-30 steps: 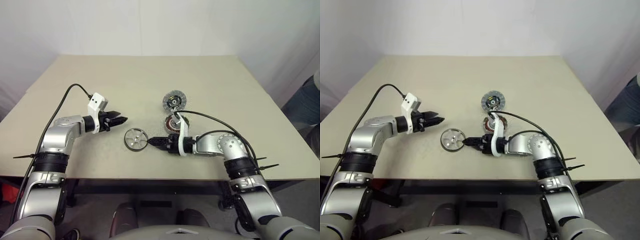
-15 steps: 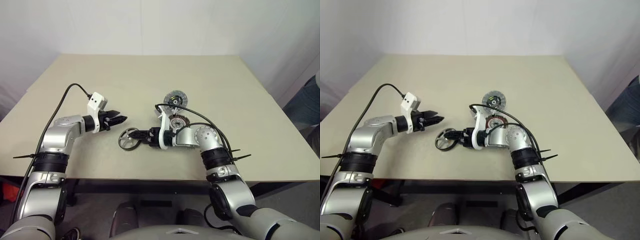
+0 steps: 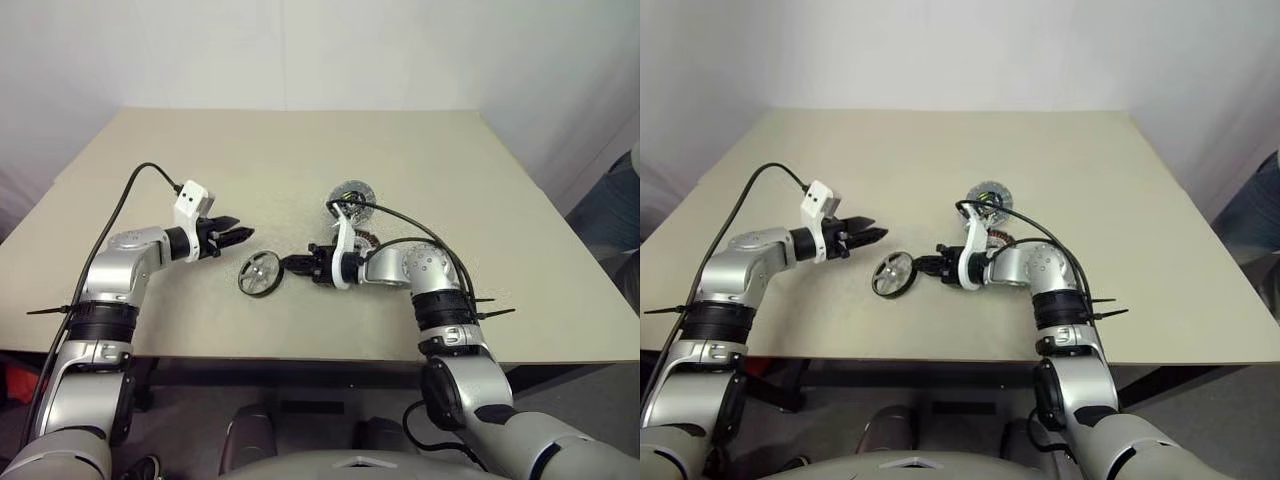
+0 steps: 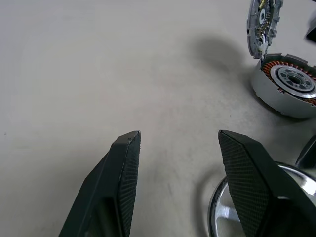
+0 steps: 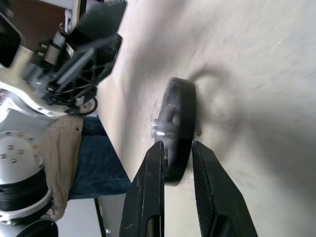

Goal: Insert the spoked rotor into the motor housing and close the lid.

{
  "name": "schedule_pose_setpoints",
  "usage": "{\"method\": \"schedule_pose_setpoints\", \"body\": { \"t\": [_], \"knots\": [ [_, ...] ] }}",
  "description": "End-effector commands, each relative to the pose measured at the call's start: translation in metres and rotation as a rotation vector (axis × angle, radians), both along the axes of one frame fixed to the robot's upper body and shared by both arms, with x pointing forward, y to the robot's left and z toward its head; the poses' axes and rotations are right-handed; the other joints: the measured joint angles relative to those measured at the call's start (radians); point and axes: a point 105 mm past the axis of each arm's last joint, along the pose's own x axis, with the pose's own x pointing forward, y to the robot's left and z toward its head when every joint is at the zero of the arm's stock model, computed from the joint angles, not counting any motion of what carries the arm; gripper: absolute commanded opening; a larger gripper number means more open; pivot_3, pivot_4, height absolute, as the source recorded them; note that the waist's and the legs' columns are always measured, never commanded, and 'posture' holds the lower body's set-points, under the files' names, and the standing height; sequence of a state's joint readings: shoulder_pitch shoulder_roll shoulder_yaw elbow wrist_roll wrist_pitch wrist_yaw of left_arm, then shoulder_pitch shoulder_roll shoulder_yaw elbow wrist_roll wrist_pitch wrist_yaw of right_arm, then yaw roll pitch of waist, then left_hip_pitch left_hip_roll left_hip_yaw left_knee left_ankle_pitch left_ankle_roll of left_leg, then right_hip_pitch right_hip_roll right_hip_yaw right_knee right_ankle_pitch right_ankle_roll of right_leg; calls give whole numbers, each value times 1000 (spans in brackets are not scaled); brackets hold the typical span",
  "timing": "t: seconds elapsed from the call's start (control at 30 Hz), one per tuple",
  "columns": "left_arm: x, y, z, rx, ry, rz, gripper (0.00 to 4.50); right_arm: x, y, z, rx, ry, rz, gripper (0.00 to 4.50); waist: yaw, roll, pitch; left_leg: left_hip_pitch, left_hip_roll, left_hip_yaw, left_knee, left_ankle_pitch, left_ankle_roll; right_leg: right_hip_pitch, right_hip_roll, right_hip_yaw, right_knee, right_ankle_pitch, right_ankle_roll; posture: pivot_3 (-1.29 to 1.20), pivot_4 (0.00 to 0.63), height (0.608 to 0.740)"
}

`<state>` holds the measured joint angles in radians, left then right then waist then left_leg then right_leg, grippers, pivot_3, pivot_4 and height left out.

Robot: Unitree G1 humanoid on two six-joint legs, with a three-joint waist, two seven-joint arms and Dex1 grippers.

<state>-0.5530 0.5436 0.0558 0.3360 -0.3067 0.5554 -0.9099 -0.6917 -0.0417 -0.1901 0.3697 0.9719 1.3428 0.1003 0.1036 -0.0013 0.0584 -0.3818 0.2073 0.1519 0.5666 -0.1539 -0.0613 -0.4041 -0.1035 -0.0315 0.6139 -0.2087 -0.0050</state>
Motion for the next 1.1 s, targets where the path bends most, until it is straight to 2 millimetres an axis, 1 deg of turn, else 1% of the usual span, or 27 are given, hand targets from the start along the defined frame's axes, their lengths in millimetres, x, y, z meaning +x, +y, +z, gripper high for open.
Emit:
{"method": "schedule_pose_setpoints", "body": {
  "t": [0.03,0.13,0.2,0.33,0.43,0.5,0.63,0.83,0.97,1.1],
  "knots": [
    [7,-4,14,-6,-56,-8,2657,2,-13,29,62,-67,-15,914,1,0,0,0,0,0,0,0,0,0,0,0,0,0,0,0,0,740],
    [8,-7,13,-11,-55,-10,2657,4,-27,42,77,-96,-36,914,1,0,0,0,0,0,0,0,0,0,0,0,0,0,0,0,0,740],
    [9,-8,11,-15,-54,-11,2657,3,-33,41,62,-99,-50,914,2,0,0,0,0,0,0,0,0,0,0,0,0,0,0,0,0,740],
    [10,-11,11,-18,-55,-17,2657,-4,-44,18,-20,-46,-76,914,3,0,0,1,0,0,0,0,0,0,0,0,0,0,0,0,0,740],
    [11,-11,11,-16,-57,-18,2657,-14,-46,8,-30,-5,-59,914,4,0,0,1,0,0,-1,0,0,0,0,0,0,0,0,0,0,740],
    [11,-9,11,-13,-57,-16,2657,-20,-43,1,-28,29,-45,914,3,0,0,1,0,0,-1,0,0,0,0,0,0,0,0,0,0,740],
    [8,-6,11,-3,-52,-15,2657,-28,-31,-13,-30,87,-26,914,2,0,0,2,0,0,-1,1,-1,0,0,0,1,0,0,0,0,740],
    [3,2,11,17,-48,-1,2657,-34,-7,-17,-1,110,34,914,2,0,0,2,0,0,-2,2,-3,0,0,0,1,0,0,0,0,740],
    [-1,8,12,28,-47,13,2657,-33,2,-16,8,104,55,914,2,0,0,2,0,0,-2,2,-3,0,0,0,1,0,0,0,0,740],
    [-3,11,13,32,-49,25,2657,-27,15,-14,20,96,69,914,2,0,0,2,0,0,-2,2,-3,0,0,0,2,0,0,0,0,740]
  ]
}}
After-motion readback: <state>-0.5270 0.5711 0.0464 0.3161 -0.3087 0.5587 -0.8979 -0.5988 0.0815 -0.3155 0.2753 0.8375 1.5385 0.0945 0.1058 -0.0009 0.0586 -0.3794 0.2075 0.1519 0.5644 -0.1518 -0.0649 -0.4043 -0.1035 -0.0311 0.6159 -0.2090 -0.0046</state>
